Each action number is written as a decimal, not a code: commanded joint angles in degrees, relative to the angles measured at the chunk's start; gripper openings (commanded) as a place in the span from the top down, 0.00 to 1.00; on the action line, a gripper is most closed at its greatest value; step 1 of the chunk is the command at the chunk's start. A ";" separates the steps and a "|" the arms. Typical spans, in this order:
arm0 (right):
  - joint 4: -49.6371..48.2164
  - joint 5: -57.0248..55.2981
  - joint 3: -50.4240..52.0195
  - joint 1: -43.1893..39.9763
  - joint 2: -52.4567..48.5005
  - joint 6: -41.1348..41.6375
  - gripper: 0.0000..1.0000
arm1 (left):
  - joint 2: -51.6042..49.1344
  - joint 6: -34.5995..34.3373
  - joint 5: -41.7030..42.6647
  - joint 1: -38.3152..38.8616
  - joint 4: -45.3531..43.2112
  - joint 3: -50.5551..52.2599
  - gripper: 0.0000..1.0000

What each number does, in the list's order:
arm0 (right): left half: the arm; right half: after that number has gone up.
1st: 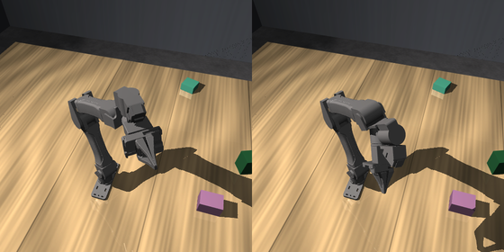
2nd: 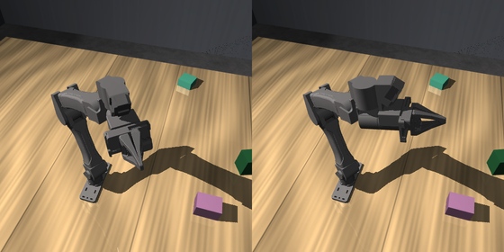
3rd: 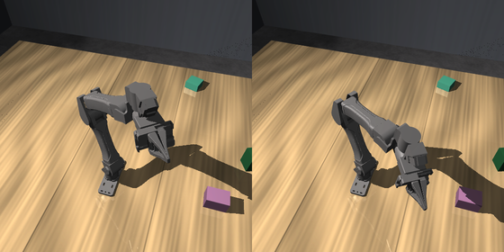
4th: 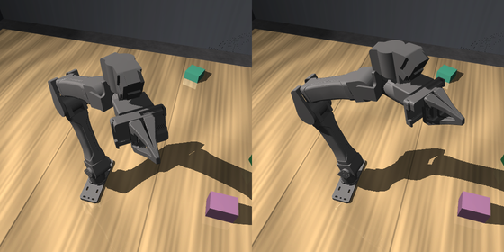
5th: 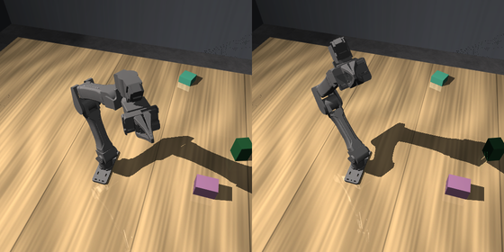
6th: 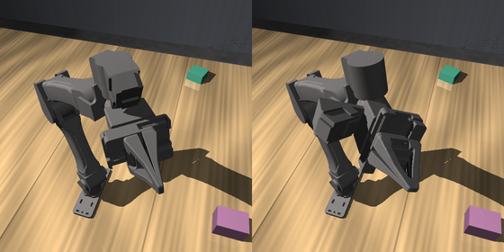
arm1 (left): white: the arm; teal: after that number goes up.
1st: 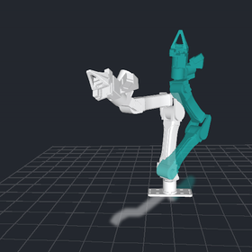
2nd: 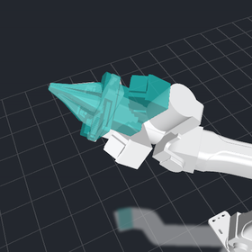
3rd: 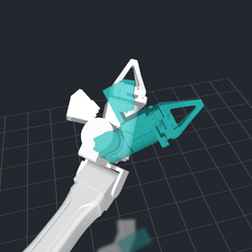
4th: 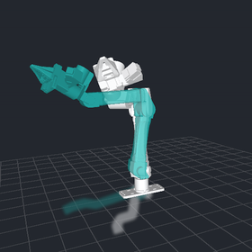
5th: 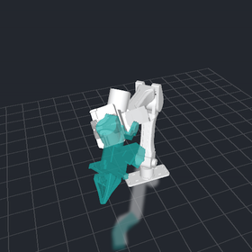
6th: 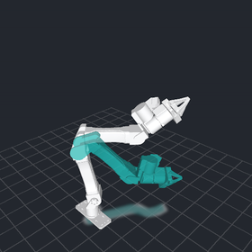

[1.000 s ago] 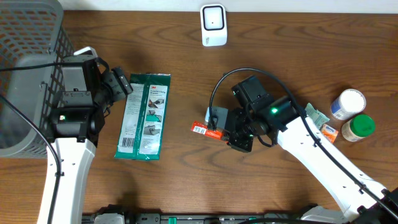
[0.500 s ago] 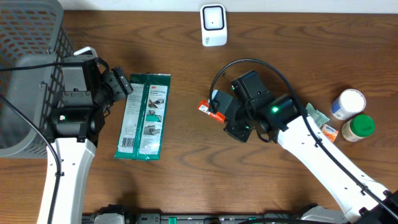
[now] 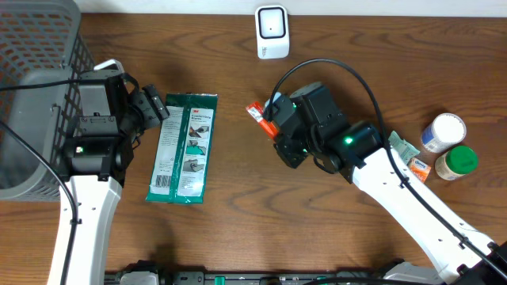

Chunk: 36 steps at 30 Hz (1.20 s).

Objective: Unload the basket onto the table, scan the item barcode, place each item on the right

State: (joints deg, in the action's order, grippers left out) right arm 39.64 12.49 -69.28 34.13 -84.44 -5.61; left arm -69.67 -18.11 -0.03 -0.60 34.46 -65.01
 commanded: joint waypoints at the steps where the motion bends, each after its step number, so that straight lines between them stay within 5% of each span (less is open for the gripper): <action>1: -1.46 9.60 -1.27 0.02 0.96 9.46 0.99 | -0.33 -0.02 -0.39 -0.24 -1.31 -0.83 0.15; 6: -3.23 18.93 -1.27 -3.50 0.96 16.83 0.99 | -0.33 -1.81 15.93 -0.22 -1.31 -0.81 0.15; 9: -6.67 27.34 -1.27 -6.82 0.96 18.93 0.99 | -0.39 1.90 32.13 -0.22 -1.09 -0.79 0.30; 14: -17.18 34.56 -1.27 -11.39 0.96 29.86 0.99 | -0.92 6.16 52.54 -0.24 -1.09 -0.74 0.30; 24: -28.57 34.51 -1.27 -12.07 0.96 46.07 0.99 | -1.31 13.62 67.78 -0.17 -1.90 -0.74 0.30; 36: -34.49 34.56 -1.27 -11.23 0.96 56.87 0.99 | -1.68 17.05 67.76 6.54 -10.97 -0.74 0.30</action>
State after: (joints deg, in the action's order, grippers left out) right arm 5.58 46.28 -69.52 22.33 -84.44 47.92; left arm -70.87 -3.66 66.15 3.66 25.12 -65.01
